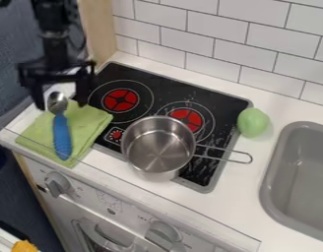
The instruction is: Put the blue spoon into the green cloth
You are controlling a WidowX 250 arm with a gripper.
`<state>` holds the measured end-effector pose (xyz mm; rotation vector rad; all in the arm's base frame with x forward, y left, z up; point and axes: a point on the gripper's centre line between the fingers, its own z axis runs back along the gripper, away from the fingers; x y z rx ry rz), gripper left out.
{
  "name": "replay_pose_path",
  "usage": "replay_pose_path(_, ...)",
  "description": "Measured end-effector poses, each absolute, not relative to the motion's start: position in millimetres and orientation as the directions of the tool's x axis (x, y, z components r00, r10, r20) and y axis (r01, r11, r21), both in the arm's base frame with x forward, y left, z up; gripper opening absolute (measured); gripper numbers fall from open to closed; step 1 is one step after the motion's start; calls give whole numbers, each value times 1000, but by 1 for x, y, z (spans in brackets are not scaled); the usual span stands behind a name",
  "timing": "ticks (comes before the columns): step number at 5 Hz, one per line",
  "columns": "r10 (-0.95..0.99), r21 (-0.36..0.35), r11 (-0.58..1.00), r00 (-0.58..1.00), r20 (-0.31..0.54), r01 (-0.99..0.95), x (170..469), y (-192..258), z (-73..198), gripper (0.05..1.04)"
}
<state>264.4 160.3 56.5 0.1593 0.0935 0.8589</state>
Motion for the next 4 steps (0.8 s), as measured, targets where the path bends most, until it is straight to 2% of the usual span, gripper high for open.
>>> replay_pose_path(1,786,128,612,618,6,-780,289,143,71,1000)
replay_pose_path(2,619,91,778,784,53,-621,326,117,81,1000)
replay_pose_path(3,410,31,911,910,58,-412,351,101,71,1000)
replay_pose_path(4,224,36,973,970,94,-228,368,89,70,1000)
